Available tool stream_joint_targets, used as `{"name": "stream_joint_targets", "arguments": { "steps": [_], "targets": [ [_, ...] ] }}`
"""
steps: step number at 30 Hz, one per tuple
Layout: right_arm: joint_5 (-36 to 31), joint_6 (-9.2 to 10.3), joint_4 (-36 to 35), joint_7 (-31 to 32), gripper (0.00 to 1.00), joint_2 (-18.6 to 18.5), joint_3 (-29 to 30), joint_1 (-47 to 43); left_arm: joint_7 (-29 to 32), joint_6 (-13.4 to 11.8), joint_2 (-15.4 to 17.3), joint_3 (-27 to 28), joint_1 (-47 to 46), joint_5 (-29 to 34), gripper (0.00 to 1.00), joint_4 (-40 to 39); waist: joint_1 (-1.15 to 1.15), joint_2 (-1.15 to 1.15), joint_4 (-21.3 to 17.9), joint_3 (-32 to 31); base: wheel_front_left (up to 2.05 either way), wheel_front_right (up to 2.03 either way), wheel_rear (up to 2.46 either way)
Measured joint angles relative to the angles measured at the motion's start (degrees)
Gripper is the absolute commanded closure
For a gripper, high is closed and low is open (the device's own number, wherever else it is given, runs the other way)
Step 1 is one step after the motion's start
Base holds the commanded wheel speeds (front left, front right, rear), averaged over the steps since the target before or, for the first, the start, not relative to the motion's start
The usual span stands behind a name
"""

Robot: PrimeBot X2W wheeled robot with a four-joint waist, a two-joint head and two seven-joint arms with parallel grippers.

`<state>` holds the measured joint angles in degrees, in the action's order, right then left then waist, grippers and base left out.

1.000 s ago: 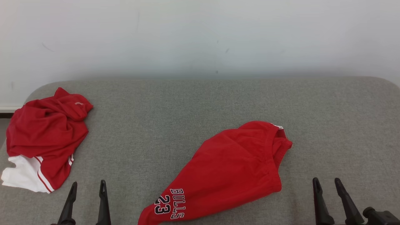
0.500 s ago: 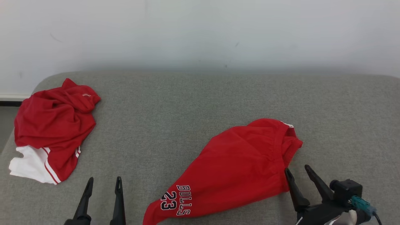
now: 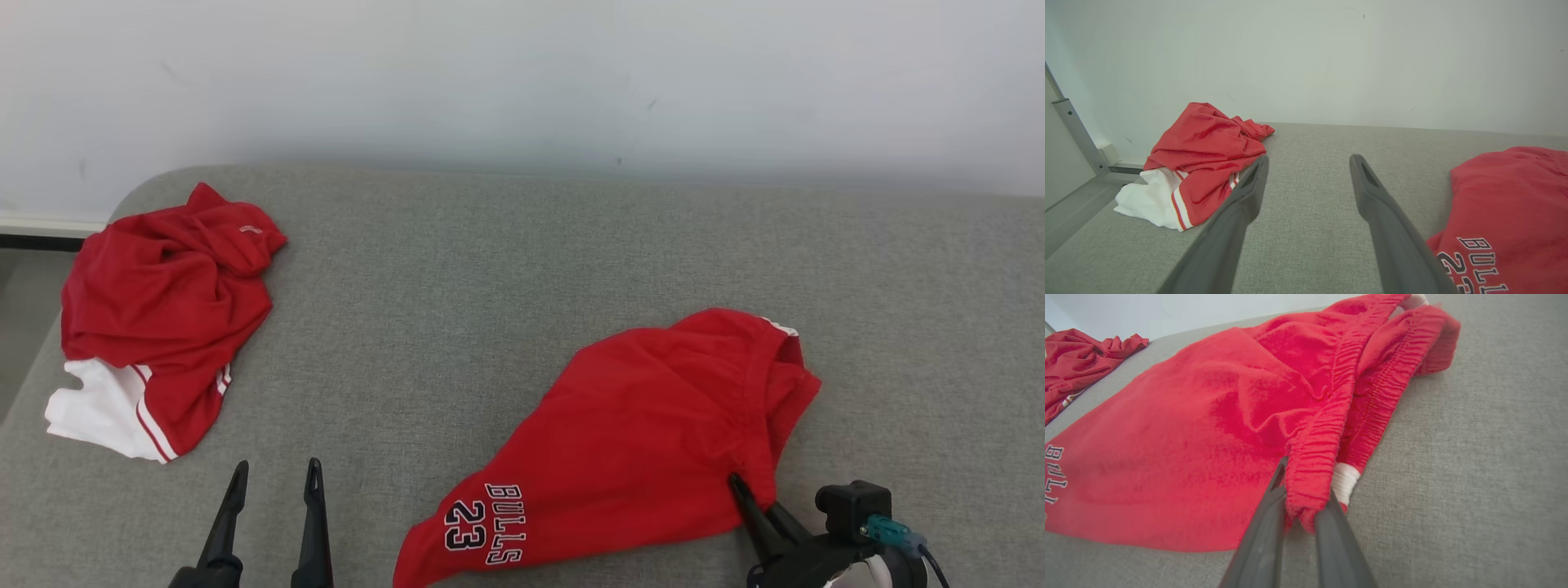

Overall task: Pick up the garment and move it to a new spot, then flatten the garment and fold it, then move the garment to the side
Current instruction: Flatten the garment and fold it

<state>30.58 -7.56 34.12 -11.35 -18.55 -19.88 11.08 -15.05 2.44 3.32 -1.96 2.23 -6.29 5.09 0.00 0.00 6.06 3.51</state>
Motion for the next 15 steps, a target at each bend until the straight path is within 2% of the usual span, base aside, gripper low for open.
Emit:
{"name": "stream_joint_targets", "arguments": {
  "steps": [7,15],
  "targets": [
    [1.18,0.0,-3.55,-2.63,1.0,-2.67,-3.77,-2.93,0.0,0.07,-0.14,0.1,0.15,0.01,0.0,0.57,0.0,0.0,-1.7,-0.98,0.0,0.0,0.0],
    [1.54,0.0,-16.66,-2.16,1.0,-4.76,-2.59,-12.99,0.0,0.52,-0.25,0.0,0.3,-0.2,0.0,1.02,0.0,0.0,-4.22,-1.5,0.0,0.0,0.0]
  ]
}}
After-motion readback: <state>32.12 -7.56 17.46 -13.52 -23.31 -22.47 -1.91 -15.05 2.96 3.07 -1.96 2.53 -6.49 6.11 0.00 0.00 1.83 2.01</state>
